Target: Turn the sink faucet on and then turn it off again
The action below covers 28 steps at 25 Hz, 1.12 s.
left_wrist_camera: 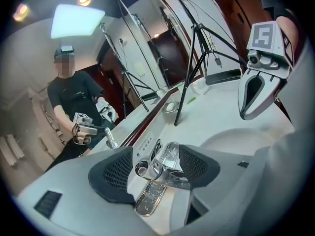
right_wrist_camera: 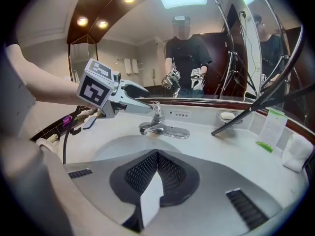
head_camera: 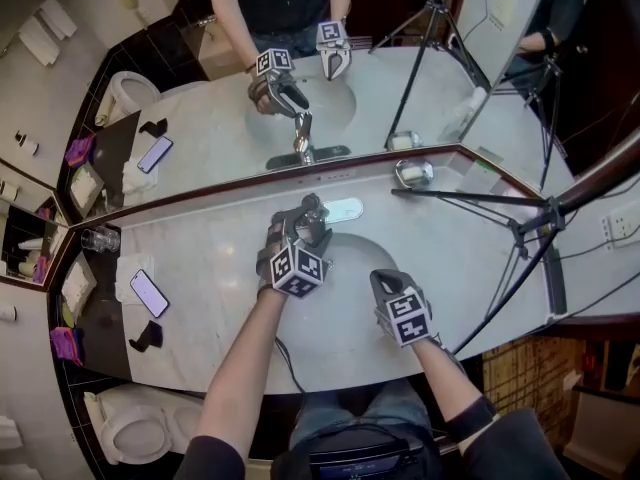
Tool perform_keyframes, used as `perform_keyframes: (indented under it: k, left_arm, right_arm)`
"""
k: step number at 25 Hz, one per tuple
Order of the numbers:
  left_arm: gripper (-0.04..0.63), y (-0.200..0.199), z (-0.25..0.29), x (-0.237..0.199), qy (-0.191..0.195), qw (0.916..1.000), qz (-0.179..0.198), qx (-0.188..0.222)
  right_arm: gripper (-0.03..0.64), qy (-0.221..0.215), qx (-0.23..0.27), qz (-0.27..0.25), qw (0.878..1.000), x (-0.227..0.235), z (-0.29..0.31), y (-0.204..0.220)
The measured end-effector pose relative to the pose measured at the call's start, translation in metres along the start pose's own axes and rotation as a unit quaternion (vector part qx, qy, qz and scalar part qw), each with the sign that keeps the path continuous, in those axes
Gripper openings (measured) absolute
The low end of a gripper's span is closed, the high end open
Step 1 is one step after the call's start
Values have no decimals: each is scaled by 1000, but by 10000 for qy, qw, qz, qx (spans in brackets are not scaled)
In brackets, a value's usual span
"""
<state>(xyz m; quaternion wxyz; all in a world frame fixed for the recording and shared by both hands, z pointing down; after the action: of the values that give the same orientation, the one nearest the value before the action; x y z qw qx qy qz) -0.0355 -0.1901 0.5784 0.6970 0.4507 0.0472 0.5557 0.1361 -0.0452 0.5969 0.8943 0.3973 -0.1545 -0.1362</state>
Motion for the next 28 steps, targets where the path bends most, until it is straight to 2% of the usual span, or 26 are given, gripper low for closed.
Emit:
perform_keyframes:
  k: [5,9,15,19,28]
  left_arm:
    - [288,-3,25,5,142,9998,144,-19]
    - [231,-1,38,15,177,9990,404,-36]
    - [142,-4,38,14,-304,9980,559,8]
    - [143,-5,35,16,-514,9970,586,16]
    - [126,-1,34,21,-668,9945,803,83]
  right_arm:
    - [17,37,-95,87,9999,6,1,11]
    - [17,70,-163,151,9997,13,4,22]
    - [17,57,-276,239,9993,18,7,33]
    - [17,12,-292,251,9993,13,12,34]
    - [17,-57,-314,255,9992,6,20,33]
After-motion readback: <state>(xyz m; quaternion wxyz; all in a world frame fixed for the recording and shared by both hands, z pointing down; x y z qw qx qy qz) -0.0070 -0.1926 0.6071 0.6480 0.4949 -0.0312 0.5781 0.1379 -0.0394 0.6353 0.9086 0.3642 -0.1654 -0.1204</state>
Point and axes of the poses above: the fingertips, and each gripper's own axes: z forward along the fingers, x to its right, y out of its underside, the point moved 10 cm from there along -z, backward along the fingers, and after that the axes turned 2 degrees about z, right-handed, at the moved point
